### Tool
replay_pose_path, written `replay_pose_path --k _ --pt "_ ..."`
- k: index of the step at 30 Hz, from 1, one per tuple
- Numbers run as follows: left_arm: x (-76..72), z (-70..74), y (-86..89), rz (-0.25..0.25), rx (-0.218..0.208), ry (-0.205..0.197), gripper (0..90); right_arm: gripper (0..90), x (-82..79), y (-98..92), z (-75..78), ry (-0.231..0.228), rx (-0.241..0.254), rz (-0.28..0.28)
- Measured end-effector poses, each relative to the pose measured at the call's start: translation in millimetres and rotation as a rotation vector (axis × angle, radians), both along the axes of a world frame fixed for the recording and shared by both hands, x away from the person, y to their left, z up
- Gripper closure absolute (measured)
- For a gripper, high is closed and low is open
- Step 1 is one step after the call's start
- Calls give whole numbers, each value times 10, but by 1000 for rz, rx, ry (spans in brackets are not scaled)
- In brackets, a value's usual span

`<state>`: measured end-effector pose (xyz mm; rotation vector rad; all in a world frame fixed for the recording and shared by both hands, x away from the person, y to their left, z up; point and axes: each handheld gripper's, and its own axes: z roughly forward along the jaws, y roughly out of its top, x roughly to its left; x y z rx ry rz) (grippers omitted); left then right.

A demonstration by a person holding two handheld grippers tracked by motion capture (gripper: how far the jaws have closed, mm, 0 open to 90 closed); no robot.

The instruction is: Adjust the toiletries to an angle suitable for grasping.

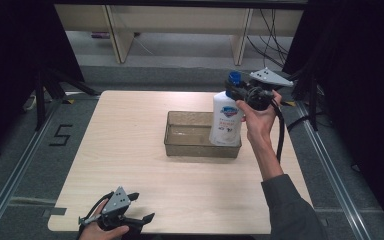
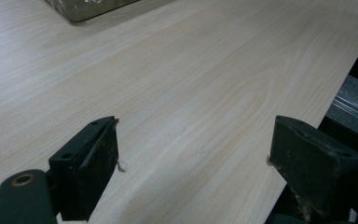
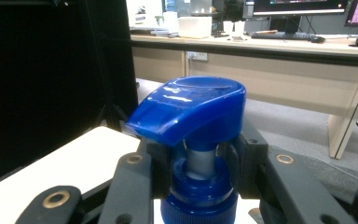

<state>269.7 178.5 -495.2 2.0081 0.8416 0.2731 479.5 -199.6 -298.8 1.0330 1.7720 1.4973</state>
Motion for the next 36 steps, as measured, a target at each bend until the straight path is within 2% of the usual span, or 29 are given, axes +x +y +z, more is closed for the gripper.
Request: replay_pose_path --k 5,10,11,15,22,24,25,26,27,28,32,33,36 --pt "-3 -2 -7 4 -2 -2 149 655 -6 -29 -73 27 17 -6" --pt "-2 -2 -5 4 0 -3 149 655 -1 -40 -133 22 12 -3" --pt "-3 -3 -7 4 -1 -2 149 656 -14 -34 -142 40 14 -5" --pt "-2 -2 -5 4 0 -2 149 655 6 -29 -179 36 0 -1" --pt "-4 -2 -6 3 -2 -3 149 655 40 -34 -285 47 6 0" --pt "10 3 16 -5 31 -9 149 655 48 -41 -319 55 9 -6" --pt "-1 -2 -4 3 0 -3 149 655 54 -43 -343 55 13 -6" --pt "6 2 11 -3 26 -9 149 655 56 -45 -356 61 9 -5" --pt "8 2 13 -5 29 -8 149 655 56 -41 -371 68 15 -7" --pt "2 -2 -1 2 5 -3 149 655 60 -41 -382 58 10 -6" --pt "-3 -2 -6 4 -1 -5 149 655 57 -37 -424 67 6 -4" --pt "7 2 11 -2 25 -9 149 655 55 -37 -440 72 11 -8" --pt "8 3 14 -5 30 -9 149 655 48 -51 -448 62 4 -7"
